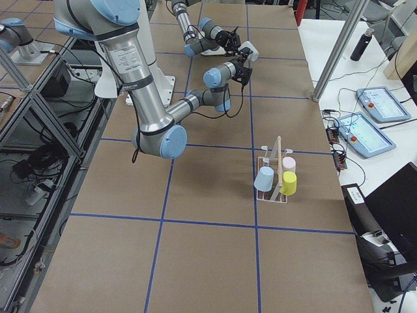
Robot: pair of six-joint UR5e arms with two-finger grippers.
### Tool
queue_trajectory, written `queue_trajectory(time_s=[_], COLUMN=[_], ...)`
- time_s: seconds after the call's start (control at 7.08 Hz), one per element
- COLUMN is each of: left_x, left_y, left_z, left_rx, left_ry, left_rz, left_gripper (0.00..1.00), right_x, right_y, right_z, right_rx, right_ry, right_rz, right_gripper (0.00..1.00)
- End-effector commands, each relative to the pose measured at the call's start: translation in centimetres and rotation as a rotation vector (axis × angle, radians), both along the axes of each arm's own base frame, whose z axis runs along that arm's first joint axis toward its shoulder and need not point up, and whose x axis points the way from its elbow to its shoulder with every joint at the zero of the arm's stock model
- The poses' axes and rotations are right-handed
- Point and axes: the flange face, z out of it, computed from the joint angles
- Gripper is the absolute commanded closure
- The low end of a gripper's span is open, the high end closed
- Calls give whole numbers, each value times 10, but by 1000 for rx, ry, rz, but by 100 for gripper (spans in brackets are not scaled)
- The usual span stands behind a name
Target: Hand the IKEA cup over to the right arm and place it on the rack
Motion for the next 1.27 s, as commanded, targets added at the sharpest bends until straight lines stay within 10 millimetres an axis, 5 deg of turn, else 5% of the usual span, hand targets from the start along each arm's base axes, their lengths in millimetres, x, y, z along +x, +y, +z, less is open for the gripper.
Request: queue_trajectory(time_s=[0.0, 0.28, 0.85, 0.99, 1.13], left_x=[10, 22, 30, 32, 31], left_y=[5, 14, 18, 17, 17], left_z=[-11, -26, -19, -16, -16], left_rx=[2, 13, 8, 7, 7], left_ry=[8, 12, -7, -13, -11], left_rz=[8, -7, -1, 0, 0], left_gripper=[100, 100, 100, 100, 100], right_x=[-5, -8, -7, -7, -6], right_y=[0, -1, -2, -2, -2], right_z=[0, -1, -1, -1, -1], right_rx=[-3, -3, -3, -3, -2], right_ry=[1, 5, 3, 1, 2], right_rz=[-4, -5, -4, -3, -2], right_gripper=[0, 0, 8, 29, 93])
